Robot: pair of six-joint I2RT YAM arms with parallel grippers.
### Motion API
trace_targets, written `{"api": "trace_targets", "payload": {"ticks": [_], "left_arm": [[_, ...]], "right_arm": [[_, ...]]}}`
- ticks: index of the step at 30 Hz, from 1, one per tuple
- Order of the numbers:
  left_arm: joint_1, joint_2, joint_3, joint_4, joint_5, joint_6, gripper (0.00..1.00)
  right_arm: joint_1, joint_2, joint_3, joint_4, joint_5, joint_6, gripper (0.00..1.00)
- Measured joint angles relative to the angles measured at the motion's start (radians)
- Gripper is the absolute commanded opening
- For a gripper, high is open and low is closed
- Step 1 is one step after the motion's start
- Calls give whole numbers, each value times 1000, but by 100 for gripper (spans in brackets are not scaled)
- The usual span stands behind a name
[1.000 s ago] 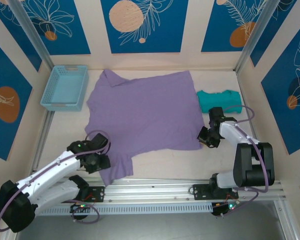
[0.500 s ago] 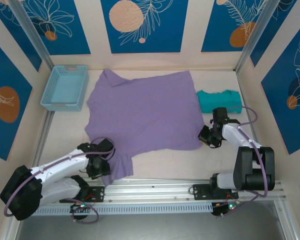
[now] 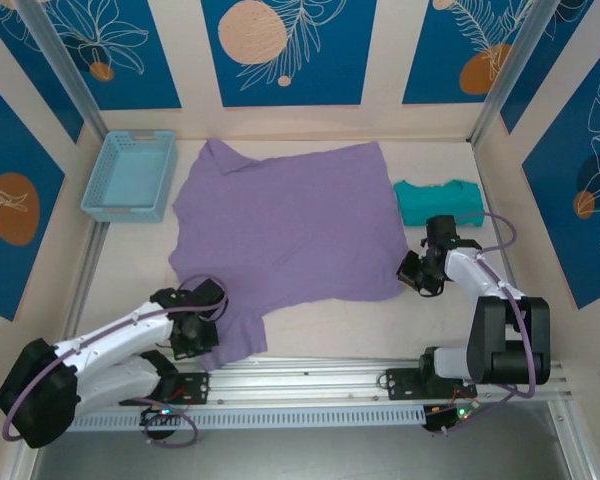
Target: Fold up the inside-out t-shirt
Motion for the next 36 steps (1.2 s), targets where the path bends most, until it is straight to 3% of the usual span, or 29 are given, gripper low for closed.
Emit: {"api": "trace_targets", "payload": {"ticks": [4,10,23,29,36], "left_arm": [[40,-90,17,4,2,5,0],[270,-170,134,-12,39,90,0],[571,-6,364,83,163,332,0],[648,93,449,178,215,379,0],[676,201,484,277,237,394,0]], "right_arm": [[-6,-18,0,-2,1,0,4],[-30,-65,14,-8,-15,-2,4],[-42,57,190,-5,-50,-10,5],[-41,137,266,0,-50,-26,5],[-38,202,329,1,-50,-27,5]]}}
